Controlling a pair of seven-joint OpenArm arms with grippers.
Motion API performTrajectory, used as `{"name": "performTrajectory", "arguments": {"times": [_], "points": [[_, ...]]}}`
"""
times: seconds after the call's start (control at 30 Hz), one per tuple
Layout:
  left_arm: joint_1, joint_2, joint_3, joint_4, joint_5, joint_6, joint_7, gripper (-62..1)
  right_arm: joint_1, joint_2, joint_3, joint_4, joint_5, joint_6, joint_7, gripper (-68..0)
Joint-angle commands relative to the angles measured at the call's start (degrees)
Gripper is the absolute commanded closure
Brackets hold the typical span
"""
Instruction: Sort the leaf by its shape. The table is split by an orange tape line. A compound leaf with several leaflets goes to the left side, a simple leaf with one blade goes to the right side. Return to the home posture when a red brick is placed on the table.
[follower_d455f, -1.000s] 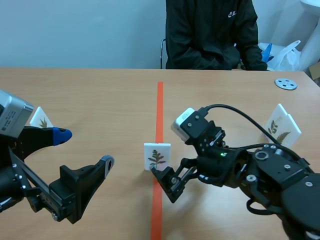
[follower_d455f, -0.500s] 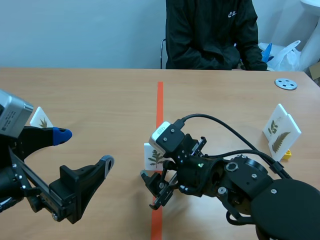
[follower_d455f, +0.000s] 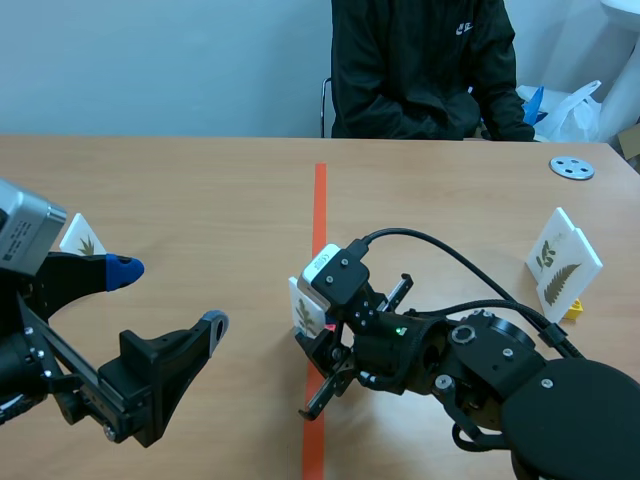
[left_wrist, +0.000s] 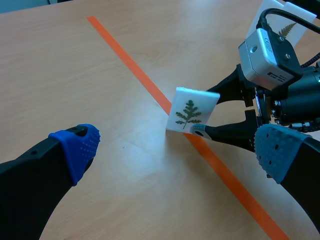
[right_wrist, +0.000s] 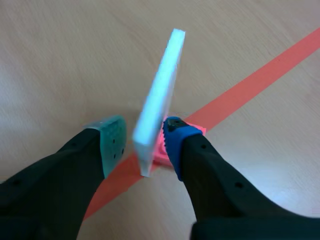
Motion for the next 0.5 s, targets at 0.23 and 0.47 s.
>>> {"name": "performTrajectory", "arguments": {"times": [0.23, 0.47], "points": [[-0.2, 0.2, -0.2, 1.4, -0.3, 0.1, -1.2, -62.3, 0.6, 0.2, 0.5, 0.9, 0.4, -1.3, 1.2, -2.8], [-0.2, 0.2, -0.2, 1.4, -0.3, 0.1, -1.2, -62.3, 0.5, 0.2, 1.4, 2.6, 0.4, -1.3, 2.2, -2.0]]}}
